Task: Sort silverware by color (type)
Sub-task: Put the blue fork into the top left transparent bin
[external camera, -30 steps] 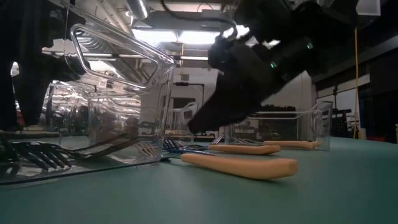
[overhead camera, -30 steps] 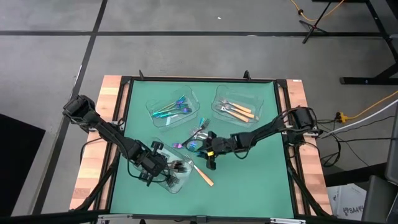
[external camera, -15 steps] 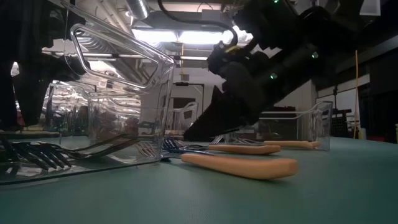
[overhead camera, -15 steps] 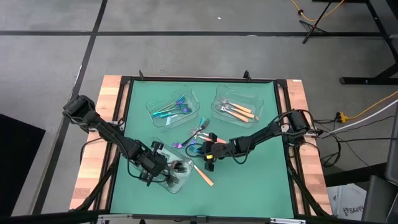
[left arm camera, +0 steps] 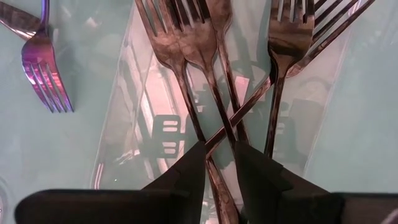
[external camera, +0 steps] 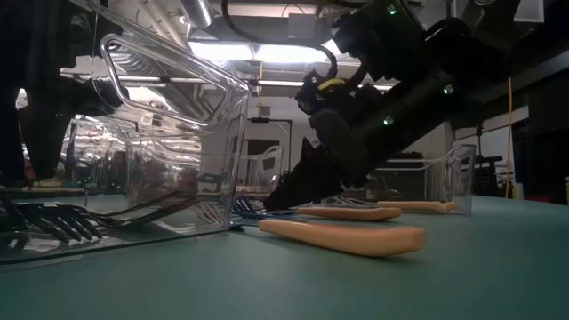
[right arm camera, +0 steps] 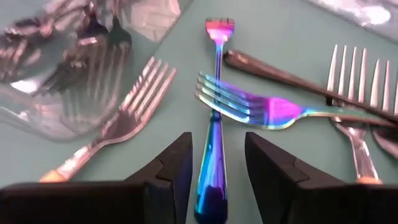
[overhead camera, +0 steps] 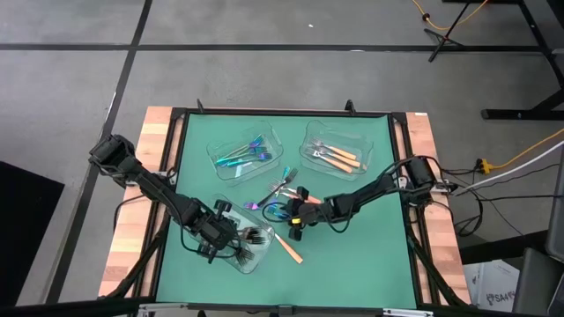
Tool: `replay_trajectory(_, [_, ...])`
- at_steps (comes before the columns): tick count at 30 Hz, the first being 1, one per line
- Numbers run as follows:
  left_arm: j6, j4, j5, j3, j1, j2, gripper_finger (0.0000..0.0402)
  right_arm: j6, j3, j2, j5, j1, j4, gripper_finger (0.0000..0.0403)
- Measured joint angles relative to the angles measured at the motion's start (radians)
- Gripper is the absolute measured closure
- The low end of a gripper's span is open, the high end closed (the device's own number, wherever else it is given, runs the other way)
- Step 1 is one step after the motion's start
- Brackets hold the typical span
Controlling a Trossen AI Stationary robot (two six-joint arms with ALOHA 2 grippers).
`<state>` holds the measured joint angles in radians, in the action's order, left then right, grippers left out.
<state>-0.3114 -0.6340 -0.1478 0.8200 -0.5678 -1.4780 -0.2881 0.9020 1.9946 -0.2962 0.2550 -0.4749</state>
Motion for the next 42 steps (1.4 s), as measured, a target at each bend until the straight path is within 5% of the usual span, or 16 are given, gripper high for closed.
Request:
replay_trajectory(10, [0.0,0.0,0.0,0.0,0.001,0.0,0.0321,-0.028,0.007,0.02,0.021,-0.008,0.021,0.0267])
replay_trajectory(22, [-0.02,0.0,-0.01,0.0,0.001,0.0,0.0321,-0.047,0.117,0.058,0.052,-0.019,0.24,0.0269])
replay_trajectory(35, [-0.029,0.0,-0.015,0.0,0.001,0.0,0.0321,-0.045,0.117,0.061,0.044,-0.019,0.236,0.0362])
replay_trajectory(42, [-0.054,0.0,-0.015,0.0,0.0,0.0,0.0321,-0.045,0.116,0.059,0.044,-0.019,0.239,0.0374])
